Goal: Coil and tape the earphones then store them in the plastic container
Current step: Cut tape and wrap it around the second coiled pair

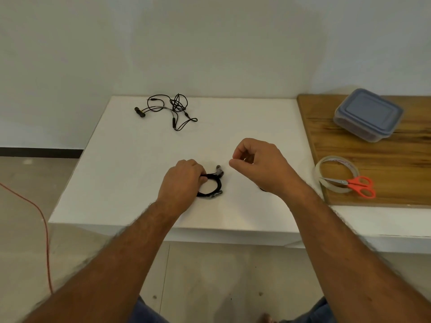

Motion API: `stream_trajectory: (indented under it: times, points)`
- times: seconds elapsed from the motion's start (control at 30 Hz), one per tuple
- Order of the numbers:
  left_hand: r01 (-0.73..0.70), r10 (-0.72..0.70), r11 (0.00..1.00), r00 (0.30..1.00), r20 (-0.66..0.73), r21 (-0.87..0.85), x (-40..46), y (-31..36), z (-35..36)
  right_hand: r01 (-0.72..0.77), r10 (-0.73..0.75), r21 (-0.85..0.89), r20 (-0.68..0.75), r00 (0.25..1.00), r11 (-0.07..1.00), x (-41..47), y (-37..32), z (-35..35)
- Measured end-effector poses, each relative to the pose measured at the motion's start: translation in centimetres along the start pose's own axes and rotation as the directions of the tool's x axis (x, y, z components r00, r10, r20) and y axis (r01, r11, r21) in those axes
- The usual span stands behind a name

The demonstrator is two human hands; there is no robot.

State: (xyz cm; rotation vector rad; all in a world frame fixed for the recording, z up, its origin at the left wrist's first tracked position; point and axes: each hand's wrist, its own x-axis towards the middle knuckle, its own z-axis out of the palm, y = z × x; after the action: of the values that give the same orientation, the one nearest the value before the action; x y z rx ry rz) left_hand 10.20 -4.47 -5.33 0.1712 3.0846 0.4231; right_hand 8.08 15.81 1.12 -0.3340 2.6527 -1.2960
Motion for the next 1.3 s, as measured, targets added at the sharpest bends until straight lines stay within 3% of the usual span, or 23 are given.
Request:
stream_trajectory:
  times: [0.2,0.4,0.57,0.9,1.3]
  points:
    - [0.015,-0.017,0.998,0.999,0.030,0.058,0.0,0.6,-0.4,0.034,-0.032,-0.051,0.029,0.999,0.998,-0.2,-0.3,0.1]
    - [0.078,-0.066,0.992,0.990,0.126,-0.096,0.2,1.0,-0.8,0.082,-0.077,-0.078,0.064,0.995,0.994,-0.4,-0.6,0.8]
    - [0.070,-0.051,0.980,0.993,0.103,-0.188,0.2,1.6,-1.4,0.097,-0.087,-0.123,0.091,0.992,0.988,-0.4,-0.5,1.6]
    - [0.109,-0.083,0.952,0.991,0.104,-0.285,0.0,2.5,-2.9,0.171,-0.147,-0.337,0.095,0.985,0.926,0.1,0.0,2.8]
    - [0.168,-0.120,0.912,0.982,0.148,-0.374,-0.6,3.6,-5.2,0.238,-0.244,-0.389,0.036,0.969,0.890,0.3,0.3,3.3]
